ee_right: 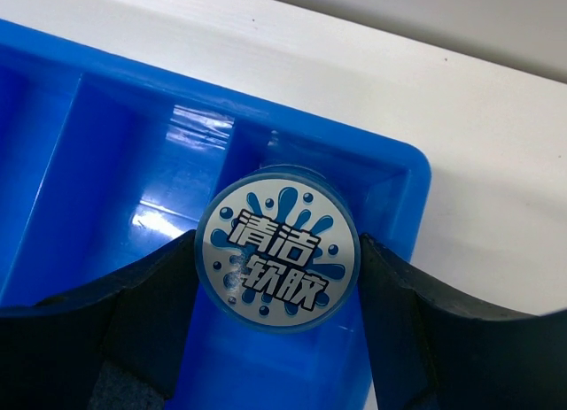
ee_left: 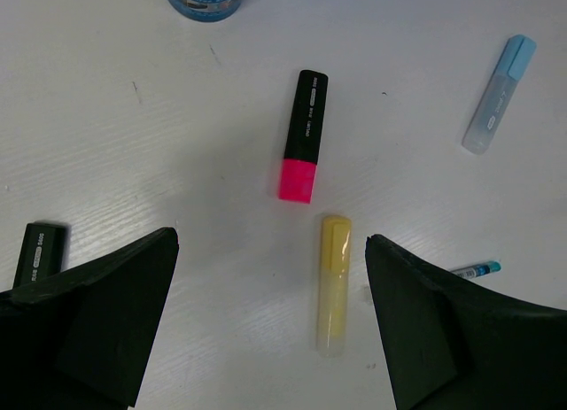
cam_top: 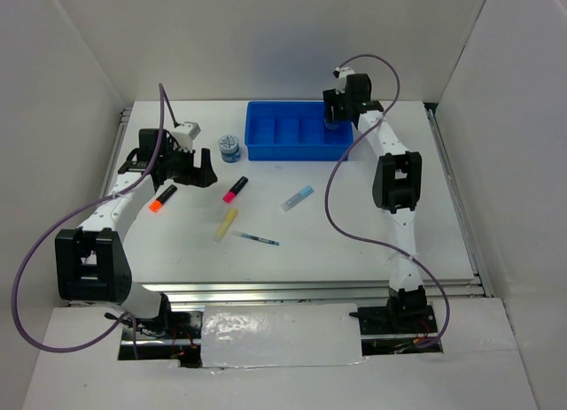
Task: Sort the stationery into containers
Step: Place the stationery in the storage box.
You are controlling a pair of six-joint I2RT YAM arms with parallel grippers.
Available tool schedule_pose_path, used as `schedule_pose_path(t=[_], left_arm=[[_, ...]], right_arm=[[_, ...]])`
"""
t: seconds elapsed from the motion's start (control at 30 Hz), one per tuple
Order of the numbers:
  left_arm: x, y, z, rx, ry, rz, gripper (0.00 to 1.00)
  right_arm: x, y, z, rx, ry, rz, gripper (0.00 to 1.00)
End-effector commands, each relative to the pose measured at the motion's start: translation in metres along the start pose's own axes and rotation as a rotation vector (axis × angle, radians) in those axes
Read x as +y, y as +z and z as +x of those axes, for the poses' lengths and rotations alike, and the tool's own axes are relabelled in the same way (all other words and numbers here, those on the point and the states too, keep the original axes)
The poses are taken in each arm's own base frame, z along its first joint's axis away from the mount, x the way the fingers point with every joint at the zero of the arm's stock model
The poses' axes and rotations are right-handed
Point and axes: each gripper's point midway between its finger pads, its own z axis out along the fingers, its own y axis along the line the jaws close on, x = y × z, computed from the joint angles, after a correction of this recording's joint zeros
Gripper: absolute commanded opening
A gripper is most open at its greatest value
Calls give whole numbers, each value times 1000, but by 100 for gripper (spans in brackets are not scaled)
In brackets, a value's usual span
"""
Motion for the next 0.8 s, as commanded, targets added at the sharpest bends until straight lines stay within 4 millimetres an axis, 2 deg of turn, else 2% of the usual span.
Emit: schedule_pose_path(t=[0.0,0.07,0.1,0.13,0.2,0.4,0.47,0.57,0.6,0.67,0.7,0.73,0.77], left_arm=[[-5,-4,-17,-54,19,30,99],[-6,-4,-18,-58,20,31,99],[-5,-4,-17,-57,20,30,99],[4,-8,-20,-72,8,10,99],[4,-9,-21,-79,11,11,99],[12,-14,-31,-107,6,-17,99],[14,-15,-37,-118,5,-27,99],[20,-15,-47,-152,20,-52,99],[21,-13,-50,-164,34,-51,99],[23,-7,-63,-204,59,-39,99],[26,-4,-67,-211,97,-40,99],[27,4,-67,-206,107,-20,98],[28,7,-76,-224,140,-14,98]], right_arm=[[1,-6,-49,-144,-32,31,56],[0,-6,-47,-139,-31,34,60],[1,-6,-46,-136,-30,34,66],[2,-8,-48,-139,-23,35,69],[3,-7,-47,-139,-17,38,77],[0,-21,-71,-197,-5,77,89],[-1,-26,-78,-215,-7,80,90],[0,-39,-92,-237,-4,78,90],[3,-50,-104,-257,-6,71,90],[9,-61,-108,-255,-6,48,90],[11,-77,-122,-281,-9,40,90],[14,-84,-122,-272,-10,16,90],[15,-90,-121,-262,-10,6,90]])
